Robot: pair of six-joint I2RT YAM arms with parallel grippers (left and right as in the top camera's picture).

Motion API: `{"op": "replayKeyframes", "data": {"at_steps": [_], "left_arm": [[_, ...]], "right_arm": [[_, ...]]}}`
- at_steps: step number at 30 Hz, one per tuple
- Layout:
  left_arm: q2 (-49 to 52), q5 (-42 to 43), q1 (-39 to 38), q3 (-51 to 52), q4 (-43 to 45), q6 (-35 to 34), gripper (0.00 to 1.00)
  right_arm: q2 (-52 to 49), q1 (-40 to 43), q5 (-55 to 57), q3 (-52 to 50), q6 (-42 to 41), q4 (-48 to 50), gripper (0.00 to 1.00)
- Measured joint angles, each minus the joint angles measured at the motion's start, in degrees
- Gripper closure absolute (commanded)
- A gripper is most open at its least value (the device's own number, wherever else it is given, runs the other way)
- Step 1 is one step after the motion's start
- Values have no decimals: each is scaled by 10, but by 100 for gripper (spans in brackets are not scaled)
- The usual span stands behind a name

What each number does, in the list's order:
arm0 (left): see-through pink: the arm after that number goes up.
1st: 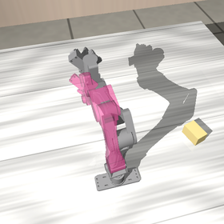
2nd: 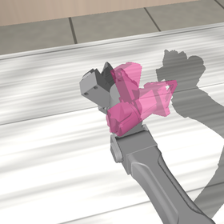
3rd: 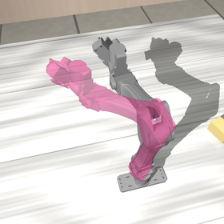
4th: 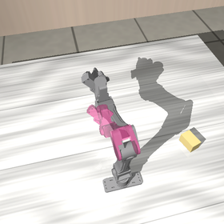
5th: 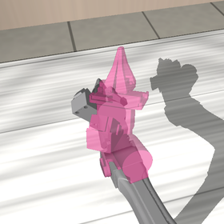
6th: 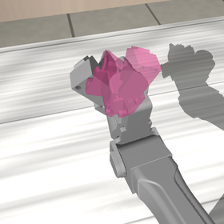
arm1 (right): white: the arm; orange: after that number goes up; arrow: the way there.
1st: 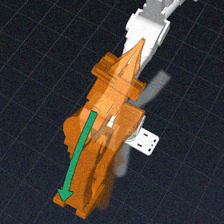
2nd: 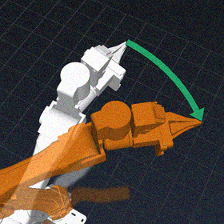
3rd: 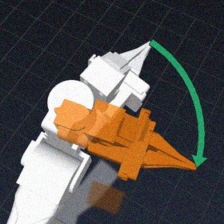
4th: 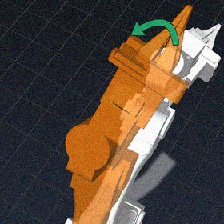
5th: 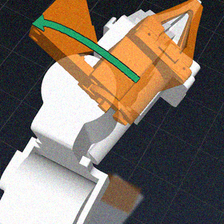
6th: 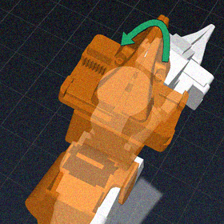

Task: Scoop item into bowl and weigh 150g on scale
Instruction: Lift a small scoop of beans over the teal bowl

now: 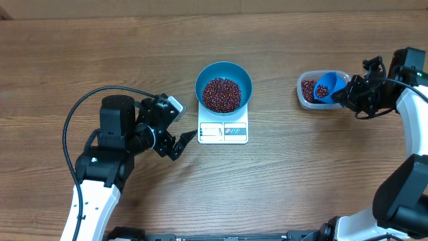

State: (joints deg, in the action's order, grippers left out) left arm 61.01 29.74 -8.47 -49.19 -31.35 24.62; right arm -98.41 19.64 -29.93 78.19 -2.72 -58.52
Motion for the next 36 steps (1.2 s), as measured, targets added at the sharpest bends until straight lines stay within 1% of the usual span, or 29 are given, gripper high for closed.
{"op": "replayKeyframes", "data": {"at_steps": [6, 15, 21, 29, 36], "left_arm": [[0, 0, 0, 0, 0, 0, 0], [0, 0, 0, 0, 0, 0, 1], [0, 0, 0, 0, 0, 0, 0], [0, 0, 0, 0, 0, 0, 1], [0, 0, 0, 0, 0, 0, 1]], "right_arm": [[26, 0, -9, 3, 5, -3, 96], [99, -16, -12, 16, 6, -16, 96], [146, -76, -14, 16, 6, -13, 96], [169, -194, -12, 16, 8, 24, 96], [169, -297, 50, 16, 9, 40, 96]]}}
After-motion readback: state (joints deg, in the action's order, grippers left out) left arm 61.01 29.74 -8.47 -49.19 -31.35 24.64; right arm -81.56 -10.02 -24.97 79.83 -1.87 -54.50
